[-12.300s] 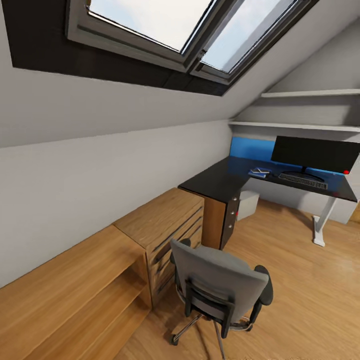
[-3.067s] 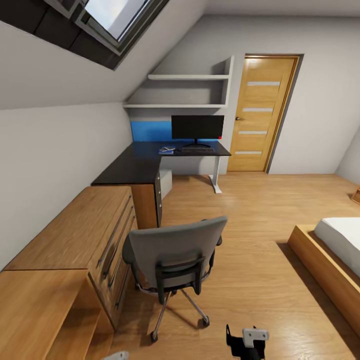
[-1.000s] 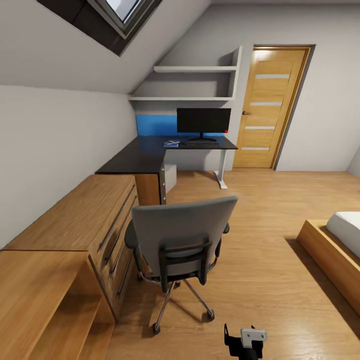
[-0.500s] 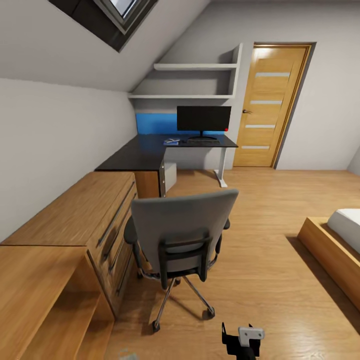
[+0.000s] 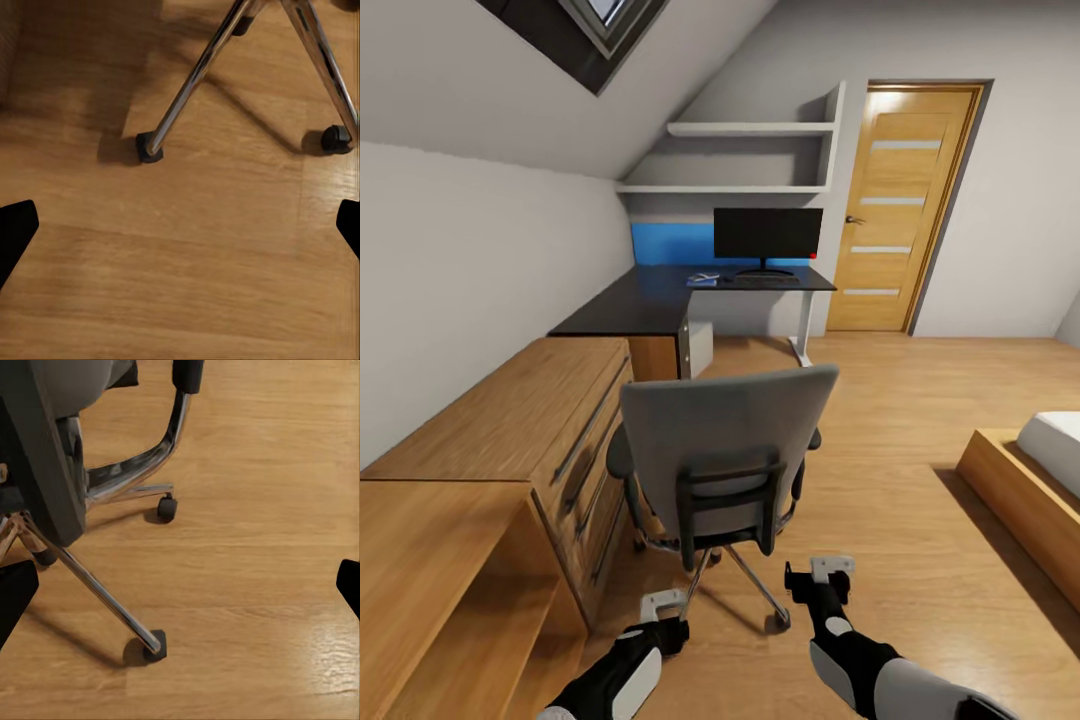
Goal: In the bedroom, organize the workspace by keeping the computer under the desk, ensuring the monitor is on the desk, placing the keyboard on the desk next to the monitor, placing the mouse on the desk next to the keyboard, moving the folder from the swivel chair onto the desk next to the mouse, stacking the notebook on top of the folder with the pen on top of the notebook, and positioning the swivel chair next to the desk.
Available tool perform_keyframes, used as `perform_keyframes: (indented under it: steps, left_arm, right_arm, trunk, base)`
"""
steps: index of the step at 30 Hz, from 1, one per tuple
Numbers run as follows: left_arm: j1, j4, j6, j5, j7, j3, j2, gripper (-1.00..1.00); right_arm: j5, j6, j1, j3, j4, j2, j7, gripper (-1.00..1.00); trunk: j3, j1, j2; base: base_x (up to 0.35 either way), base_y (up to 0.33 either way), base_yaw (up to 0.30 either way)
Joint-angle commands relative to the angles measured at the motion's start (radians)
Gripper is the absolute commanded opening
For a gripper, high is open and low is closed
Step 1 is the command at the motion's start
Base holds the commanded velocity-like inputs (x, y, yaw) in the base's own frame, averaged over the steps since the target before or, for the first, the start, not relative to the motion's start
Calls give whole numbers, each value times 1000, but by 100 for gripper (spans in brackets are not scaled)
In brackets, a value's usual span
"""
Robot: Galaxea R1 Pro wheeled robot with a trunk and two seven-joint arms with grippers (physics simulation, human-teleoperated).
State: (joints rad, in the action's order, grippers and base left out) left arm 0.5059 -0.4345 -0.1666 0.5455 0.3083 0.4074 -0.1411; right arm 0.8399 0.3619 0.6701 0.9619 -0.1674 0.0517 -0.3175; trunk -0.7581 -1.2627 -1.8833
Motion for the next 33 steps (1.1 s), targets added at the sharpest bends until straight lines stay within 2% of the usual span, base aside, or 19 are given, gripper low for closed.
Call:
perform_keyframes:
  steps: [1, 5, 9, 14, 18, 21, 23, 33]
  left_arm:
    - [5, -3, -4, 6, 9, 8, -3, 100]
    - [19, 0, 11, -14, 11, 7, -21, 100]
    - [22, 41, 77, -21, 12, 6, -26, 100]
    - [23, 44, 100, -25, 11, 5, -32, 100]
    - [30, 23, 78, -25, 11, 5, -33, 100]
    - [63, 13, 23, -23, 11, 5, -33, 100]
    - [109, 8, -38, -20, 11, 5, -33, 100]
    - [129, 4, -59, -19, 11, 5, -33, 100]
  right_arm:
    - [8, -9, 9, 8, -1, 0, -5, 100]
    - [7, -45, 34, -15, 0, 3, 24, 100]
    - [7, -50, 38, -28, 3, 2, 51, 100]
    - [6, -52, 40, -30, 2, 2, 71, 100]
    - [6, -53, 40, -30, 0, 2, 73, 100]
    - [6, -53, 40, -29, -3, 3, 74, 100]
    - [5, -53, 40, -29, -6, 4, 76, 100]
    - [1, -51, 40, -23, -8, 5, 120, 100]
  trunk:
    - [-4, -4, -8]
    - [-17, -19, -36]
    - [-29, -34, -64]
    - [-45, -54, -99]
    - [-57, -69, -127]
    - [-67, -80, -148]
    - [-73, -88, -162]
    - [-104, -126, -232]
  base:
    - [0, 0, 0]
    - [0, 0, 0]
    - [0, 0, 0]
    - [0, 0, 0]
    - [0, 0, 0]
    - [0, 0, 0]
    - [0, 0, 0]
    - [0, 0, 0]
